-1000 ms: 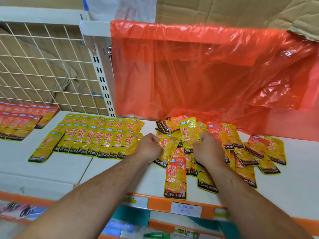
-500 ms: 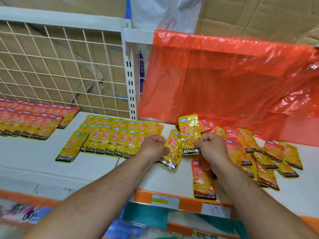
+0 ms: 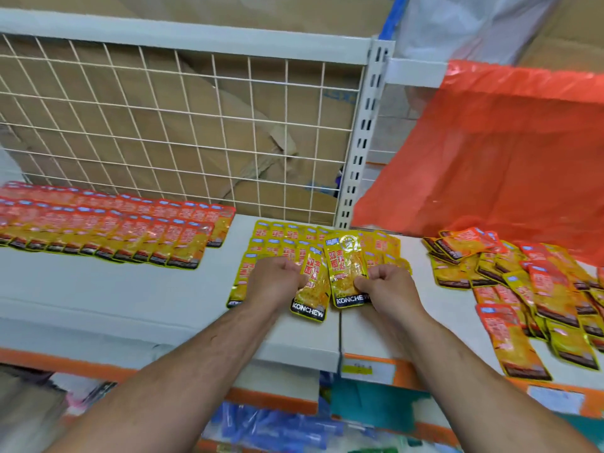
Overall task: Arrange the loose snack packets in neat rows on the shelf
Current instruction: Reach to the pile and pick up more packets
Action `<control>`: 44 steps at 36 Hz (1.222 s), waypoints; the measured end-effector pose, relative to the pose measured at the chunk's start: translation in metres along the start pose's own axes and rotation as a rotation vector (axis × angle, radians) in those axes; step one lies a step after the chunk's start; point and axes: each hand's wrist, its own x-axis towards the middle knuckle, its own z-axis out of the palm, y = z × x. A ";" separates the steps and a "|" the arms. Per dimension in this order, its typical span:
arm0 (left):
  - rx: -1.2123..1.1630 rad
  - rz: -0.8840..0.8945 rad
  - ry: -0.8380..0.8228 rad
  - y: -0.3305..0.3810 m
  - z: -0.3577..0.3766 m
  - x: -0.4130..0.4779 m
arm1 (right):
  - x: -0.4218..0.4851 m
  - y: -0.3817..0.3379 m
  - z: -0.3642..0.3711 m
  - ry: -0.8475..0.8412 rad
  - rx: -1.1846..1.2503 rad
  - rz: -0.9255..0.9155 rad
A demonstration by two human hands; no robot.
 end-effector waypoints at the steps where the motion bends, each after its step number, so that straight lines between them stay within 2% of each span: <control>1: 0.025 0.003 0.000 -0.003 -0.008 0.002 | -0.003 -0.002 0.008 -0.002 -0.005 -0.002; 15: 0.220 -0.005 0.072 -0.029 -0.062 0.020 | -0.022 -0.014 0.059 -0.091 -0.010 0.042; 25: 0.444 0.108 0.103 -0.030 -0.062 0.019 | -0.025 -0.011 0.063 -0.096 0.008 0.067; 37: 0.405 0.131 0.092 -0.037 -0.061 0.023 | -0.024 -0.017 0.082 -0.075 -0.036 0.157; 44: 0.387 0.164 0.120 -0.043 -0.059 0.025 | -0.022 -0.023 0.096 -0.022 -0.220 0.141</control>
